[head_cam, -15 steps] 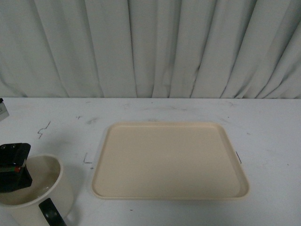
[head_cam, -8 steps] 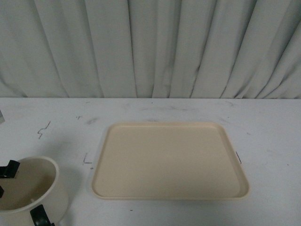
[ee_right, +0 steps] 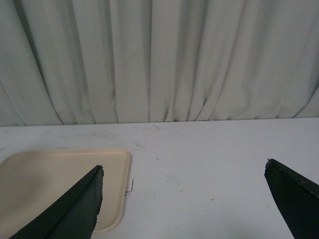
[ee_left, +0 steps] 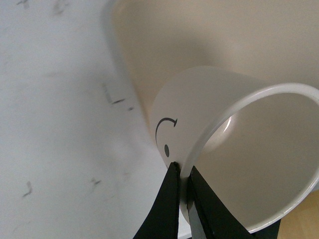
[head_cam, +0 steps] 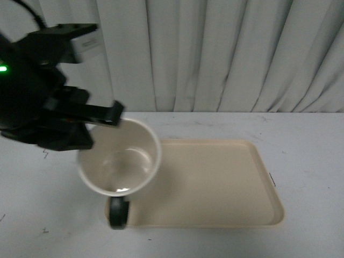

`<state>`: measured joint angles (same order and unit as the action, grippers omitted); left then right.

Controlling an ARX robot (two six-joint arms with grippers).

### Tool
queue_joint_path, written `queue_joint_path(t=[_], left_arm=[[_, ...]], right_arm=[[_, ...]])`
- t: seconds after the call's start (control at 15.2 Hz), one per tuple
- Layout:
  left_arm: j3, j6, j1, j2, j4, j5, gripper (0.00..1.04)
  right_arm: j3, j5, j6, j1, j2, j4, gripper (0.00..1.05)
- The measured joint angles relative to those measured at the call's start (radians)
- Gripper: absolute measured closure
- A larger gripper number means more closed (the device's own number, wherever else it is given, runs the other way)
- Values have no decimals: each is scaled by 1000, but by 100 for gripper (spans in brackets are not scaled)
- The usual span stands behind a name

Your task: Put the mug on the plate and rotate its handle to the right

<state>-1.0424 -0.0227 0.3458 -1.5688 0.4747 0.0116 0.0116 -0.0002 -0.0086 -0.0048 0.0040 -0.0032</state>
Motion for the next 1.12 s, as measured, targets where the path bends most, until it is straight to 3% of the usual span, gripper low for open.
queue_joint_path(t=[0.07,0.13,0.2,0.99,1.05,1.12], left_arm=[[-40,-2,45,-41,3,0,102],[-162,-5,152,-187,29,7,102],[-222,-14,179,-256,45,8,102],[-554,-53,188,-555,233,26,102],[-576,-60,188,-568,246,24,91],[-581,-60,184,-570,246,14,69]], right_arm=[[0,0,0,0,0,0,6],[0,0,0,0,0,0,6],[0,0,0,0,0,0,6],[0,0,0,0,0,0,6],[0,0,0,0,0,0,6],[0,0,0,0,0,0,6]])
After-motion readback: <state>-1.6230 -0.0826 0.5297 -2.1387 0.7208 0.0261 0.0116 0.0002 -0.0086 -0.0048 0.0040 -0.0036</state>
